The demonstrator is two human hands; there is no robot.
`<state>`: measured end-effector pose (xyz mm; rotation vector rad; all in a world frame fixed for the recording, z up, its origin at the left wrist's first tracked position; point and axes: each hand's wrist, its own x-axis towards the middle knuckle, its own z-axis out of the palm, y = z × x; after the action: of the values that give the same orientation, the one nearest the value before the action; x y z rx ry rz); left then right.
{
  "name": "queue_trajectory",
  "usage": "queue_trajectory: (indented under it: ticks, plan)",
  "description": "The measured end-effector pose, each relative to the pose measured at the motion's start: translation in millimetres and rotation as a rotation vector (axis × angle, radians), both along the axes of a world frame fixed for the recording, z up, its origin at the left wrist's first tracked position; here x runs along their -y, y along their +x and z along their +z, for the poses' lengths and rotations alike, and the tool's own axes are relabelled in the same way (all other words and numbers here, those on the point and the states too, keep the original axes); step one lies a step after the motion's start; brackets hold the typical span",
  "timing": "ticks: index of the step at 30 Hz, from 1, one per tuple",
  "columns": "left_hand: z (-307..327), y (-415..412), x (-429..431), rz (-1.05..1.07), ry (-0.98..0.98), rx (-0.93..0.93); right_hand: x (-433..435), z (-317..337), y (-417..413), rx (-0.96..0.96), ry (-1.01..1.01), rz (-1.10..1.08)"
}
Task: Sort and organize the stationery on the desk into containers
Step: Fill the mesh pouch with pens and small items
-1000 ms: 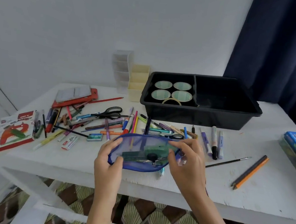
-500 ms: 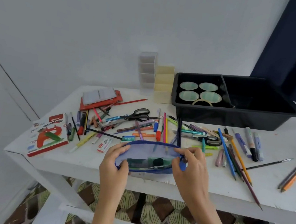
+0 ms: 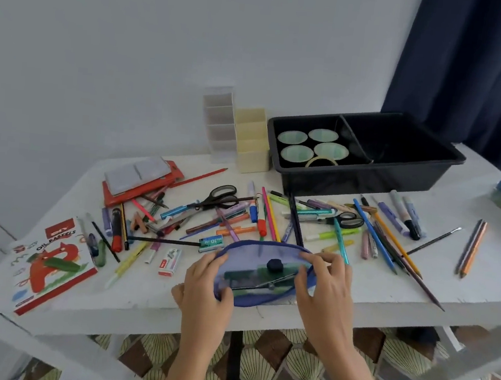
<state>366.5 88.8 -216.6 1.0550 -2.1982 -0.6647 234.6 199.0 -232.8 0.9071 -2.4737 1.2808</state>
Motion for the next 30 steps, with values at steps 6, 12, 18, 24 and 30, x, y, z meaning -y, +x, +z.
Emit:
queue_trajectory:
  ticks: [6,12,18,24,30]
  plan:
    - [-3.0,-14.1,0.1,-0.167,0.115,-0.109,-9.0,-3.0,-9.3,0.045,0.037,0.044]
    - [2.5,-29.1,-11.7,-0.176,0.276,-0.270,-18.4,1.0,-22.8,0.094,0.022,0.070]
    - [-3.1,-34.3,-12.1,-0.066,0.280,-0.348,-23.1,1.8,-29.3,0.122,-0.072,0.142]
    - [-2.6,-36.4,-16.6,-0.067,0.285,-0.423,-31.1,5.5,-33.5,0.232,-0.154,0.220]
    - [-3.7,-33.8,-19.9,-0.041,0.280,-0.449,-32.6,5.0,-34.5,0.238,-0.191,0.198]
